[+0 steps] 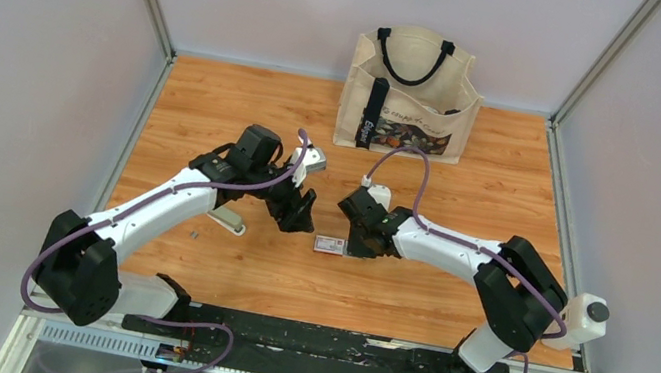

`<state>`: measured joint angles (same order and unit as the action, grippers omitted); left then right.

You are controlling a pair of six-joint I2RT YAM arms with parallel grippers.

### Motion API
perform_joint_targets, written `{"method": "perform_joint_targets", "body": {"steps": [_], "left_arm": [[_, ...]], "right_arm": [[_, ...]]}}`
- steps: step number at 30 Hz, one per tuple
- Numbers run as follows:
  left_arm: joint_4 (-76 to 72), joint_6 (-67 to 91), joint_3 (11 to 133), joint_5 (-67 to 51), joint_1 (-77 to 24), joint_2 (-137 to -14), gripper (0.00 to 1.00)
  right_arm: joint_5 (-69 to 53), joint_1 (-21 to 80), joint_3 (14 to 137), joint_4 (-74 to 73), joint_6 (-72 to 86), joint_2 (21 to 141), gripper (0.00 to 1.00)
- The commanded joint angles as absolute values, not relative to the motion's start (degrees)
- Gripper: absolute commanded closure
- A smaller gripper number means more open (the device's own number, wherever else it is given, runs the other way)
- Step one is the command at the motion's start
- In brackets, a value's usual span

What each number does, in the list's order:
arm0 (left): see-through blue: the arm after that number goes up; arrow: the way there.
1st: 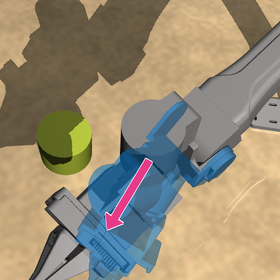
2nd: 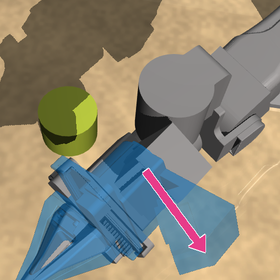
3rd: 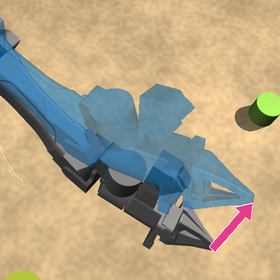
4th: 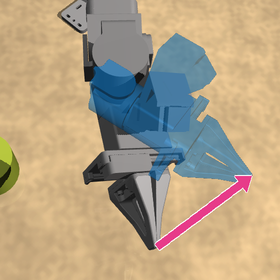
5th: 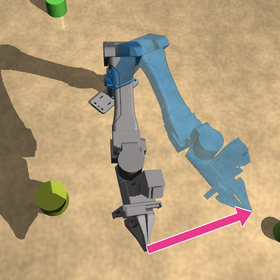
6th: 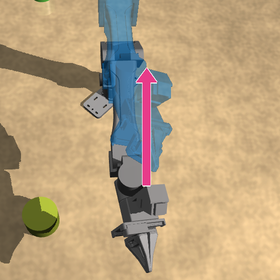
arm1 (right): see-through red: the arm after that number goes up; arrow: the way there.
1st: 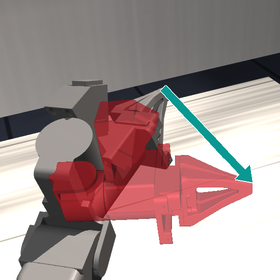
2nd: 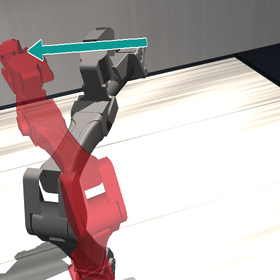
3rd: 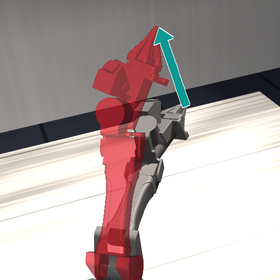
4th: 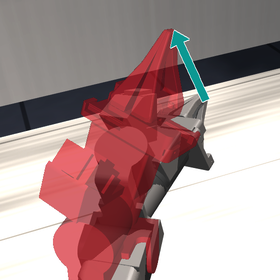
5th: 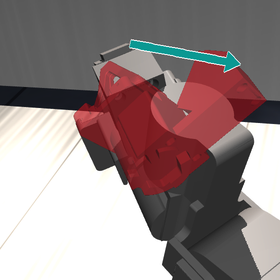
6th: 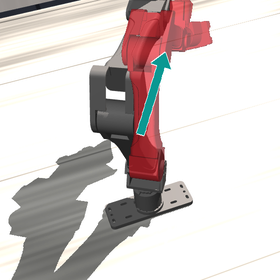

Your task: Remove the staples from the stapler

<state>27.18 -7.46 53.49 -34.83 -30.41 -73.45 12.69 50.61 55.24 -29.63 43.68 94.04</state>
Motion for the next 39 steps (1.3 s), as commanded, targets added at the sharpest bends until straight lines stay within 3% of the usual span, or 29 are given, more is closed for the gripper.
{"method": "perform_joint_targets", "body": {"steps": [1, 39], "left_arm": [[25.9, -9.1, 53.3, -35.2, -30.8, -71.9, 0.16], [26.4, -9.0, 53.3, -35.3, -30.8, -71.5, 0.15]], "right_arm": [[12.5, 51.2, 57.4, -28.9, 43.4, 94.1, 0.92], [14.4, 52.2, 57.3, -30.3, 43.2, 92.9, 0.88]]}}
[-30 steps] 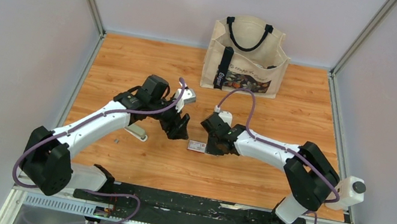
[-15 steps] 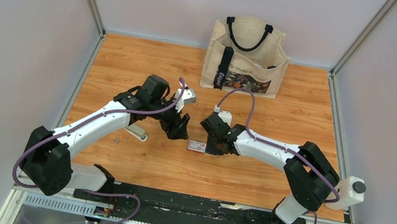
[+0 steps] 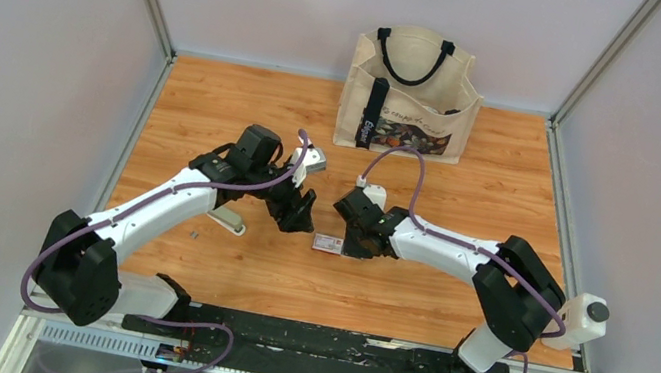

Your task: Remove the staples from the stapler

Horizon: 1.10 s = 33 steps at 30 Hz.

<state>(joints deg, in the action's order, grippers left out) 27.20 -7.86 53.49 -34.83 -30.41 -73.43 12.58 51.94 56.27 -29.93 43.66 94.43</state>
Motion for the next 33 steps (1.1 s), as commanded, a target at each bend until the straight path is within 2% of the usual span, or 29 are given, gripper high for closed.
{"method": "perform_joint_targets", "body": {"steps": [1, 33], "left_arm": [[26.5, -9.1, 53.3, -35.3, -30.8, -71.5, 0.15], [26.5, -8.7, 53.5, -35.7, -30.8, -71.9, 0.15]], "right_arm": [[14.7, 52.2, 57.3, -30.3, 43.1, 92.9, 0.88], [13.2, 52.2, 57.3, -28.9, 41.8, 93.0, 0.86]]}}
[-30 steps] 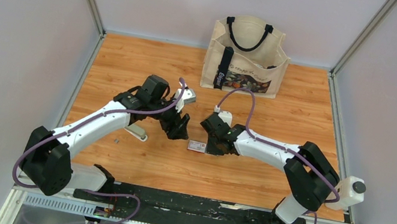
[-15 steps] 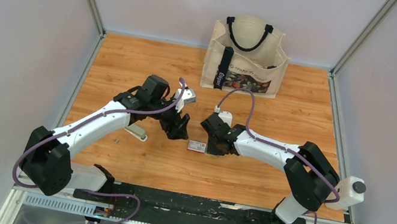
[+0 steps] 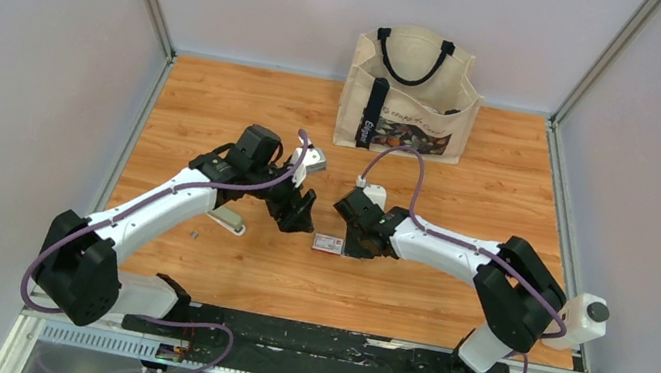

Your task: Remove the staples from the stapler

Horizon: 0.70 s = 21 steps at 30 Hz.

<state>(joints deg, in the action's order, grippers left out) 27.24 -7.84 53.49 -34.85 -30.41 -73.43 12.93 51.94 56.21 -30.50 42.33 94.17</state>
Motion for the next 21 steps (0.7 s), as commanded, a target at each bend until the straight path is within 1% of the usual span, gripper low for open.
{"method": "perform_joint_targets", "body": {"steps": [1, 9, 21], "left_arm": [[26.7, -8.7, 53.5, -35.8, -30.8, -71.9, 0.15], [26.7, -8.9, 53.5, -35.8, -30.9, -72.1, 0.15], [26.7, -9.1, 53.4, -35.9, -30.9, -72.0, 0.14]], "right_arm": [[13.2, 52.2, 57.3, -28.8, 41.7, 93.1, 0.85], [12.6, 52.2, 57.6, -28.2, 41.6, 93.9, 0.85], [12.9, 52.2, 57.2, -28.6, 41.7, 94.0, 0.80]]}}
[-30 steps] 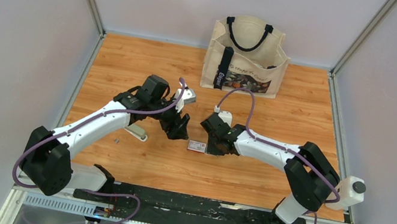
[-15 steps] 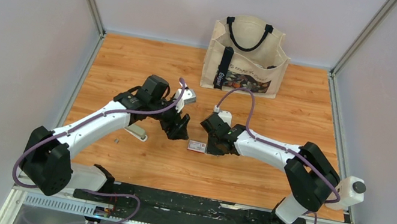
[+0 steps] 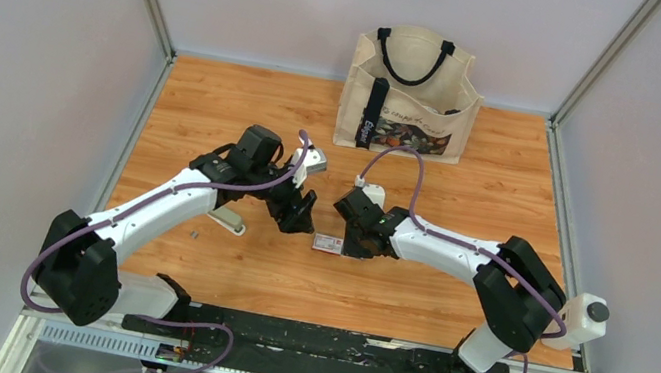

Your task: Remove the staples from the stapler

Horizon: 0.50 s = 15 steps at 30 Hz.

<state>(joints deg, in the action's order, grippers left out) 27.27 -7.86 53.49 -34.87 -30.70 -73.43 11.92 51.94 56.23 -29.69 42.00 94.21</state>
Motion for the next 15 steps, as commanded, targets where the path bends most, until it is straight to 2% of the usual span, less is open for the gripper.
{"method": "perform_joint_targets", "body": {"steps": [1, 15], "left_arm": [[26.9, -9.0, 53.4, -35.9, -30.9, -72.1, 0.14], [27.0, -9.1, 53.3, -35.9, -30.9, -71.9, 0.14]], "right_arm": [[13.1, 52.2, 57.1, -28.6, 41.7, 94.0, 0.80], [13.5, 52.2, 56.4, -28.7, 41.7, 93.9, 0.78]]}}
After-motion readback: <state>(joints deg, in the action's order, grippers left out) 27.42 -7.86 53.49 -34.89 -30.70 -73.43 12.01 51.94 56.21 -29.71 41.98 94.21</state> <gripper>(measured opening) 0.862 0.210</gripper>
